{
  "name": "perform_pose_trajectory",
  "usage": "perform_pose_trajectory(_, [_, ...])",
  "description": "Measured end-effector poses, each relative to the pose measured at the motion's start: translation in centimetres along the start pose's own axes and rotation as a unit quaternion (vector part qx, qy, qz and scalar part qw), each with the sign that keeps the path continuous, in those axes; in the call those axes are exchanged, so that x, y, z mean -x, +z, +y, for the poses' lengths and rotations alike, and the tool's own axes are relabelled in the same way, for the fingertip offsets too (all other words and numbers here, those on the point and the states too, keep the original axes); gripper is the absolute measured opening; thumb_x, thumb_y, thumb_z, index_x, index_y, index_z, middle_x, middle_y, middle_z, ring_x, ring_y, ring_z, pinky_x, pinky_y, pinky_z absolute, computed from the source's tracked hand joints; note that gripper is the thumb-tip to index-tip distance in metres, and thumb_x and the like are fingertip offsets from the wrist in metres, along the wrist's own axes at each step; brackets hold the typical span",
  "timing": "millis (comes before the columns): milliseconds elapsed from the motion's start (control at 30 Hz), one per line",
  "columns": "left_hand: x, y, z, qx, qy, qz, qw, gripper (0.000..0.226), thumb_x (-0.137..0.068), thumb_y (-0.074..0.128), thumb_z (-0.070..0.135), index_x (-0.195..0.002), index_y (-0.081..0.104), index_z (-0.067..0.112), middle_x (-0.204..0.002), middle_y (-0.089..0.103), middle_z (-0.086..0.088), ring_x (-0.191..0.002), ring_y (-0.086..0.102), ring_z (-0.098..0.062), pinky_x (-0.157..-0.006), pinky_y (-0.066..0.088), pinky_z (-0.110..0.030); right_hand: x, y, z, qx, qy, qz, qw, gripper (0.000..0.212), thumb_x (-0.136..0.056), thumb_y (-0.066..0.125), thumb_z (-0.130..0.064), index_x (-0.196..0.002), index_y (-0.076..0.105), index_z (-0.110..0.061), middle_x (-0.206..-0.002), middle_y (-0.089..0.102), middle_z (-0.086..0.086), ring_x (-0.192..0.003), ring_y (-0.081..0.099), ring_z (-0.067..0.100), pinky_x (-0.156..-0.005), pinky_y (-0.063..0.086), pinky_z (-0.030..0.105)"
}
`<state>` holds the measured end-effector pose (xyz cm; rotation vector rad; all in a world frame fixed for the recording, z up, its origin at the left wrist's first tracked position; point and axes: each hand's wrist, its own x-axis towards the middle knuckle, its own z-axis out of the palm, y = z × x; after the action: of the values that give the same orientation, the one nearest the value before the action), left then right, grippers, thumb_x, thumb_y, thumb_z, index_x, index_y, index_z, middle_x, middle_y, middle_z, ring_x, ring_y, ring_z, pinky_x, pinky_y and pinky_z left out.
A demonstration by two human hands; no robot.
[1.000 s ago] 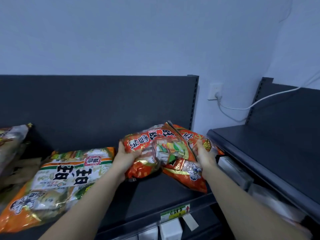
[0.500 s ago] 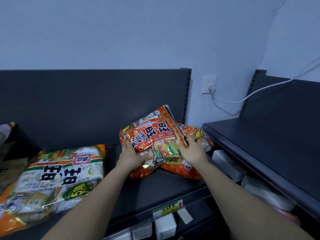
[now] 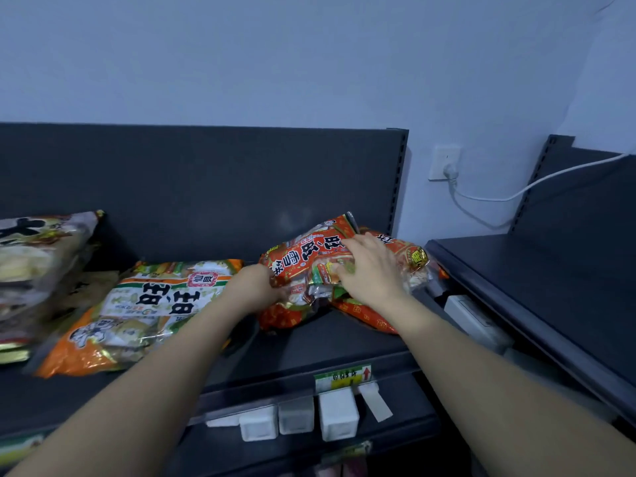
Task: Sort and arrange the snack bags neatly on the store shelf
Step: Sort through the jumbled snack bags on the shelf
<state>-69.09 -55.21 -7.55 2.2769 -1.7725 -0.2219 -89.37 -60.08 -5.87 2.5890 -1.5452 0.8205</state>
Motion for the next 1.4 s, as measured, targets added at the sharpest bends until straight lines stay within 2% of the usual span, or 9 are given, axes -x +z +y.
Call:
perform_pose_trajectory(167, [2.9,-2.5,-2.5,-0.086,0.005,0.083,0.993,0.017,-0.086,0.06,0.023,-0.1,0.061,0.013,-0.107,0.064,-0.007,-0.099,0.061,-0.028,-0.068,0.043,-0.031,-0.8,-0.1,-4.1,0.046,-0.065,-0.064,0.995,0.051,-0.091,0.057,-0.04,-0.135,0.05,-0.017,-0.139,0.049,0.006,-0.132,0.039,0.026,-0.107,0.033,0.04])
perform_pose_trajectory(333, [6.1,-5.2,-8.6,-0.157,-0.017,0.133,0.978,0.028,-0.085,0.058,0.021,-0.112,0.059,0.015,-0.117,0.059,-0.004,-0.114,0.054,-0.024,-0.083,0.049,-0.035,-0.9,2.0,-10.4,0.059,-0.113,-0.127,0.984,0.05,-0.089,0.06,-0.04,-0.133,0.051,-0.019,-0.138,0.05,0.006,-0.132,0.039,0.027,-0.106,0.035,0.04])
perform_pose_trajectory(500, [10.3,-9.4,-16.4,-0.218,-0.024,0.169,0.961,0.015,-0.088,0.051,0.019,-0.102,0.057,0.014,-0.108,0.057,-0.002,-0.111,0.053,-0.024,-0.074,0.046,-0.034,-1.1,3.9,-19.7,0.051,-0.167,-0.134,0.976,0.053,-0.09,0.059,-0.04,-0.138,0.046,-0.022,-0.136,0.05,0.006,-0.13,0.04,0.027,-0.104,0.035,0.039])
perform_pose_trajectory(633, [14.6,-13.0,-22.9,-0.262,-0.071,0.184,0.945,0.031,-0.088,0.049,0.019,-0.118,0.056,0.015,-0.117,0.059,-0.003,-0.114,0.053,-0.026,-0.075,0.045,-0.034,-0.7,4.9,-28.4,0.035,-0.203,-0.143,0.968,0.053,-0.091,0.056,-0.038,-0.141,0.043,-0.022,-0.137,0.049,0.006,-0.131,0.039,0.028,-0.103,0.034,0.041])
perform_pose_trajectory(700, [17.0,-14.7,-26.5,-0.277,-0.1,0.184,0.938,0.029,-0.087,0.051,0.018,-0.115,0.057,0.016,-0.118,0.059,-0.004,-0.115,0.053,-0.024,-0.077,0.046,-0.033,-0.1,5.5,-32.9,0.03,-0.22,-0.141,0.965,0.052,-0.091,0.056,-0.037,-0.139,0.045,-0.022,-0.135,0.05,0.006,-0.129,0.04,0.028,-0.102,0.035,0.041])
perform_pose_trajectory(867, [22.2,-17.8,-35.5,-0.289,-0.163,0.173,0.927,0.027,-0.086,0.054,0.014,-0.112,0.057,0.016,-0.11,0.058,-0.001,-0.109,0.053,-0.022,-0.062,0.042,-0.033,1.6,6.6,-42.7,0.007,-0.249,-0.114,0.962,0.042,-0.082,0.055,-0.018,-0.125,0.056,-0.021,-0.126,0.056,0.007,-0.121,0.046,0.03,-0.097,0.039,0.039])
perform_pose_trajectory(1033, [26.3,-19.8,-41.9,-0.292,-0.207,0.17,0.918,0.02,-0.084,0.052,0.012,-0.103,0.058,0.012,-0.11,0.06,-0.005,-0.106,0.056,-0.025,-0.063,0.04,-0.033,2.4,7.1,-51.0,-0.036,-0.28,-0.081,0.956,0.035,-0.081,0.054,-0.016,-0.115,0.062,-0.019,-0.116,0.06,0.005,-0.114,0.051,0.029,-0.079,0.038,0.033])
perform_pose_trajectory(1200, [28.7,-21.0,-47.8,-0.289,-0.245,0.159,0.912,0.023,-0.089,0.054,0.017,-0.112,0.058,0.013,-0.114,0.059,-0.004,-0.111,0.053,-0.025,-0.063,0.038,-0.032,2.1,9.0,-58.5,-0.057,-0.321,-0.11,0.939,0.036,-0.083,0.054,-0.02,-0.119,0.062,-0.021,-0.111,0.06,0.006,-0.113,0.05,0.029,-0.078,0.039,0.034])
perform_pose_trajectory(1400, [30.8,-22.5,-55.1,-0.284,-0.294,0.148,0.901,0.008,-0.088,0.054,0.015,-0.096,0.056,0.014,-0.093,0.054,-0.002,-0.101,0.054,-0.025,-0.059,0.042,-0.033,1.8,12.5,-66.7,-0.06,-0.384,-0.127,0.913,0.036,-0.087,0.057,-0.026,-0.122,0.06,-0.019,-0.116,0.061,0.006,-0.113,0.051,0.03,-0.08,0.046,0.037])
